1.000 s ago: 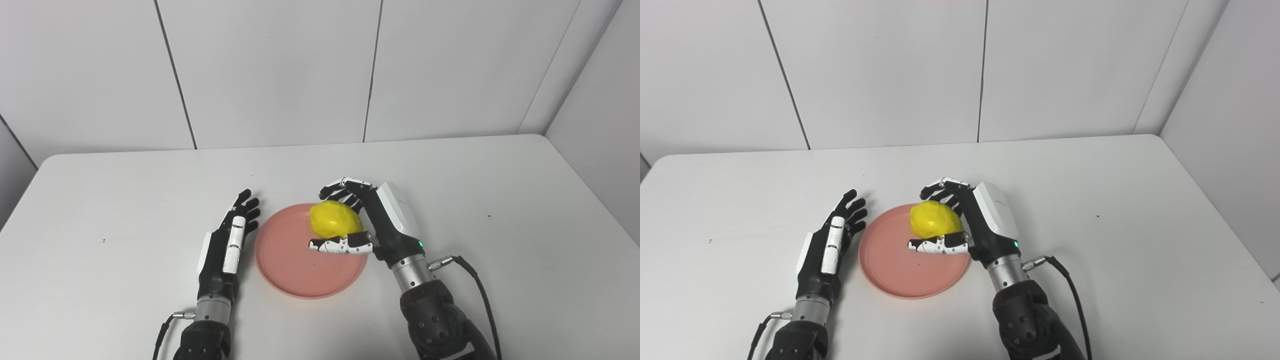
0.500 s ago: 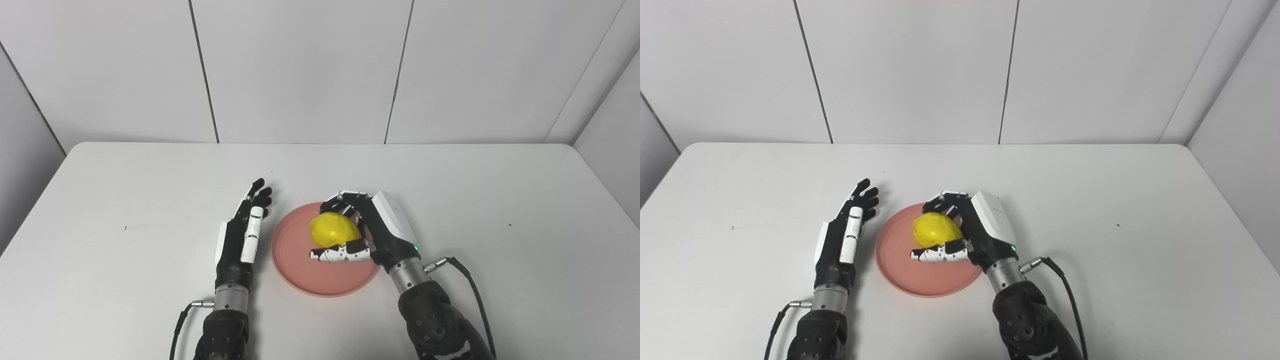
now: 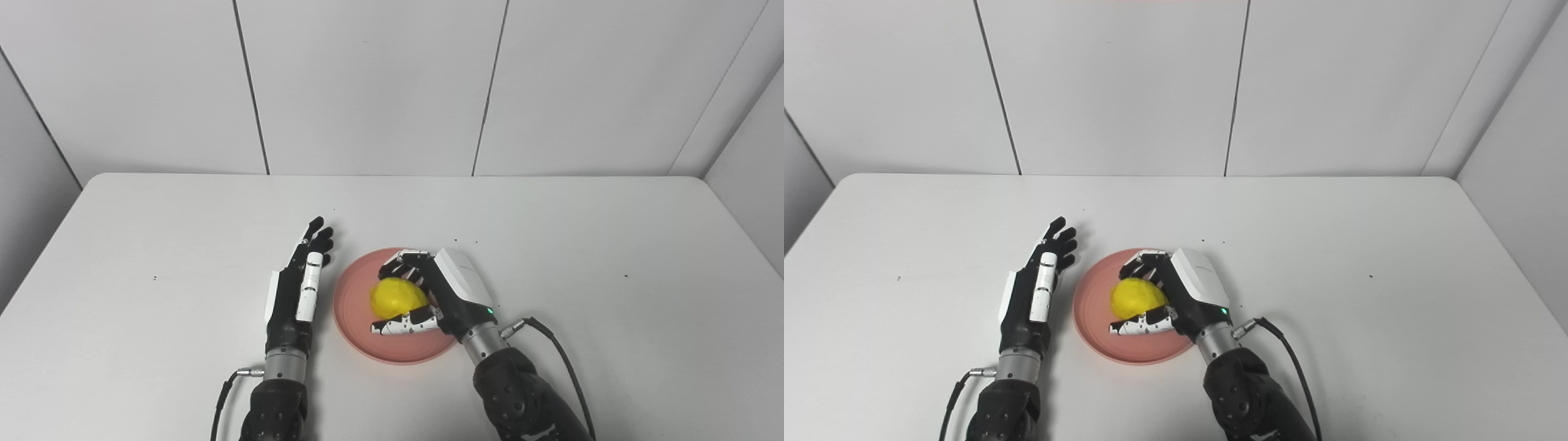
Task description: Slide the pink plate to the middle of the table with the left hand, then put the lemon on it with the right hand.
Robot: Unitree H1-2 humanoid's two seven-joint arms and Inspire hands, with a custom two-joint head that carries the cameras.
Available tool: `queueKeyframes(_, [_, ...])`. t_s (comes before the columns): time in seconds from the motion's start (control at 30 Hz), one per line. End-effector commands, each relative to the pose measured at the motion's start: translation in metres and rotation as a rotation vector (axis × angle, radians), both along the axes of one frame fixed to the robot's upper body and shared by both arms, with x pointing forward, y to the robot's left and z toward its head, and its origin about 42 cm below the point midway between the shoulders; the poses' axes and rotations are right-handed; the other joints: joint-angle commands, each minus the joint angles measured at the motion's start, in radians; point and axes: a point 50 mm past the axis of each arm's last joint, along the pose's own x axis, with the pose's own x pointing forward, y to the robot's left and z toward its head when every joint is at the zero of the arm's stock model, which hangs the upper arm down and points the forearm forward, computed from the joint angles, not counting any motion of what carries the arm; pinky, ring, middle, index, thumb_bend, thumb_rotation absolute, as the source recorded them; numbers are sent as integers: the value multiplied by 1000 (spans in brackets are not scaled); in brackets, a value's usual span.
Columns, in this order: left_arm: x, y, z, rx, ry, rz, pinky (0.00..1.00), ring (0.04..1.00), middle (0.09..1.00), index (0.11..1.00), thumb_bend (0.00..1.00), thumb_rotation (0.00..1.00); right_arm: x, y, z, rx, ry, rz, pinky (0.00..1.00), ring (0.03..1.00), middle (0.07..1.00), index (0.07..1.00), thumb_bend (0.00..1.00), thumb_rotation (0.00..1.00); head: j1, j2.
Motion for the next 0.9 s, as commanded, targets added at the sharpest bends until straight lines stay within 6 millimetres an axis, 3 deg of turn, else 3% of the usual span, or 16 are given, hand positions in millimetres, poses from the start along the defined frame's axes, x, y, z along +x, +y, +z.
queueKeyframes(0.0, [3, -6, 11, -23, -55, -9, 873, 877, 880, 875, 438, 1000, 6, 5, 18, 17, -111, 40, 309, 384, 440, 526, 520, 0, 0, 0])
queueKeyframes(0.37, [2, -5, 11, -24, -57, -13, 872, 878, 881, 876, 438, 1000, 1, -2, 12, 10, -208, 22, 427, 499, 468, 522, 523, 0, -7, 2])
queueKeyframes(0.47, [2, -5, 11, -26, -57, -16, 869, 876, 881, 875, 437, 1000, -3, -3, 14, 39, -247, 24, 528, 594, 492, 501, 525, 1, -9, 1])
queueKeyframes(0.53, [3, -4, 11, -30, -59, -20, 874, 879, 882, 877, 436, 1000, -5, -4, 15, 58, -263, 40, 609, 661, 656, 499, 515, 110, -9, 1])
queueKeyframes(0.57, [3, -4, 11, -29, -59, -19, 871, 877, 880, 876, 434, 1000, -6, -5, 15, 62, -273, 48, 640, 688, 691, 499, 513, 125, -9, 2])
queueKeyframes(0.63, [3, -4, 12, -33, -58, -23, 868, 874, 878, 873, 425, 1000, -9, -6, 16, 67, -286, 59, 700, 740, 747, 713, 610, 148, -9, 3])
queueKeyframes(0.67, [3, -4, 12, -38, -59, -26, 869, 875, 879, 874, 422, 1000, -10, -7, 17, 69, -291, 62, 731, 768, 778, 763, 615, 186, -11, 3])
queueKeyframes(0.87, [3, -3, 12, -42, -56, -38, 865, 874, 878, 874, 416, 1000, -15, -9, 22, 120, -305, 73, 783, 829, 836, 831, 611, 338, -11, 3])
